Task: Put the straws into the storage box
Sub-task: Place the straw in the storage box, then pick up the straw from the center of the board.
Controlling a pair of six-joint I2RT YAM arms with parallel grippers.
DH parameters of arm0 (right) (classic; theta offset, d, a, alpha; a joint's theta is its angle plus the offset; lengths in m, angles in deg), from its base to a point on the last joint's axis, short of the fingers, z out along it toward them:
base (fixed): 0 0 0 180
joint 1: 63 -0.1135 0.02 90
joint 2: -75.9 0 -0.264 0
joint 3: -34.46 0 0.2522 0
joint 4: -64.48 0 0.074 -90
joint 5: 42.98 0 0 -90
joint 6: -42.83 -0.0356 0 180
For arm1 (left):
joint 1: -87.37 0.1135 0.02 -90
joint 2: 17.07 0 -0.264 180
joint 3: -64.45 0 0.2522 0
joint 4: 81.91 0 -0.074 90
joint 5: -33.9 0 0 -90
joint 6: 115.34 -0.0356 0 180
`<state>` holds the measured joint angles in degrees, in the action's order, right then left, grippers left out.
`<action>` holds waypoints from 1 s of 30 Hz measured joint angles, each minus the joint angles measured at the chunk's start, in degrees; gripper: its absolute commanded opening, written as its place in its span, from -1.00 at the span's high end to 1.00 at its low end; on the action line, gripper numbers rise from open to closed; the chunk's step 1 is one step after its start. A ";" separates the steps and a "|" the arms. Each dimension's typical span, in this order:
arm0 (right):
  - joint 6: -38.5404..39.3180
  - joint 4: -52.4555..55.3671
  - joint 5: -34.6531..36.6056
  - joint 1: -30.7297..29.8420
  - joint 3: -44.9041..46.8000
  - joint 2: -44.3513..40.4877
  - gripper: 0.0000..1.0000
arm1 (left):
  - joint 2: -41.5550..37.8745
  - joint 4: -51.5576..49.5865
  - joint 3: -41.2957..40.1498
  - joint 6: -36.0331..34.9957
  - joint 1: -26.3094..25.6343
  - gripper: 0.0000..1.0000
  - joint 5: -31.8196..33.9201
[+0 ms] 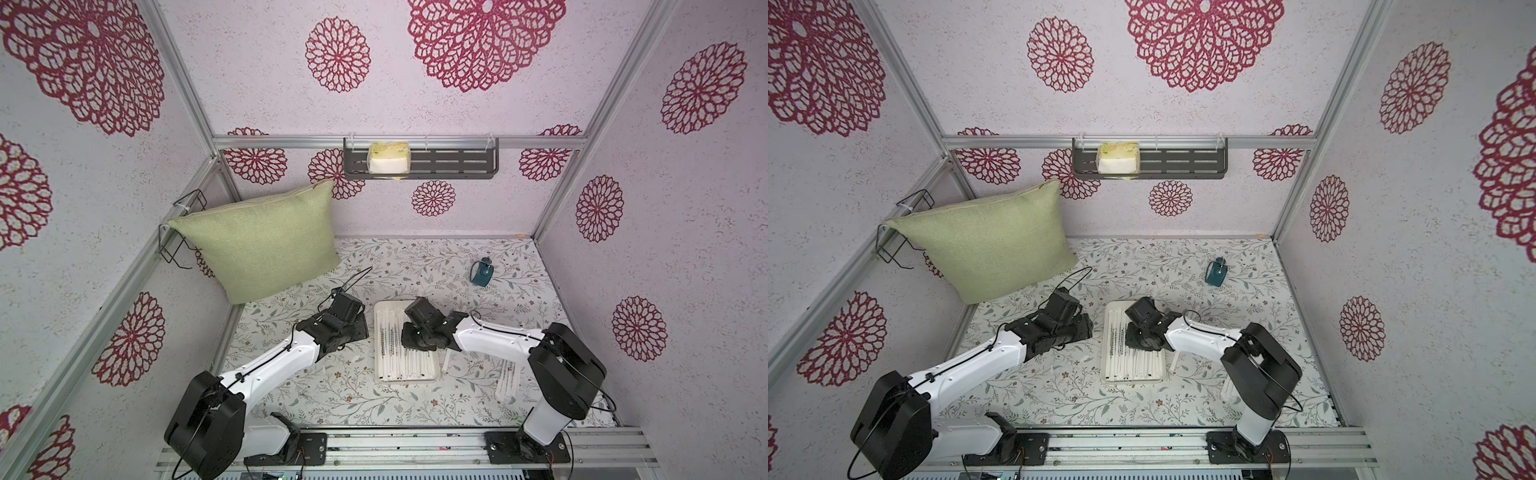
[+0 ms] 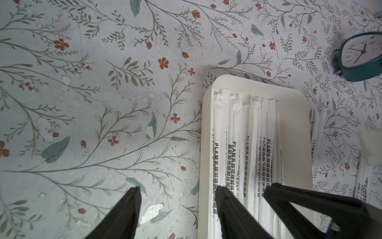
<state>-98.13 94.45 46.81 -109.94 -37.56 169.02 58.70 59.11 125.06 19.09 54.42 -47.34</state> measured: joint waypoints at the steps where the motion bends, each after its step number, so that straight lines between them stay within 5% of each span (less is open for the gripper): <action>1: 0.37 0.37 0.22 1.20 0.52 -1.90 0.42 | 0.02 -0.31 0.52 -0.28 -0.15 -0.29 0.04; 6: 2.71 1.07 2.10 13.92 7.56 -12.44 0.45 | 2.54 0.31 6.29 -2.45 -4.55 -0.31 0.66; 11: 5.14 2.91 4.52 22.64 13.97 -13.90 0.45 | 10.32 3.28 11.78 -3.69 -11.89 -0.31 -1.25; 30: 7.50 -3.06 2.34 23.74 14.43 -6.25 0.42 | 16.31 3.52 14.29 -4.39 -14.75 -0.31 -3.28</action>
<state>-90.63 91.39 49.15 -86.20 -23.14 162.77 75.01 62.63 139.35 14.70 39.67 -50.62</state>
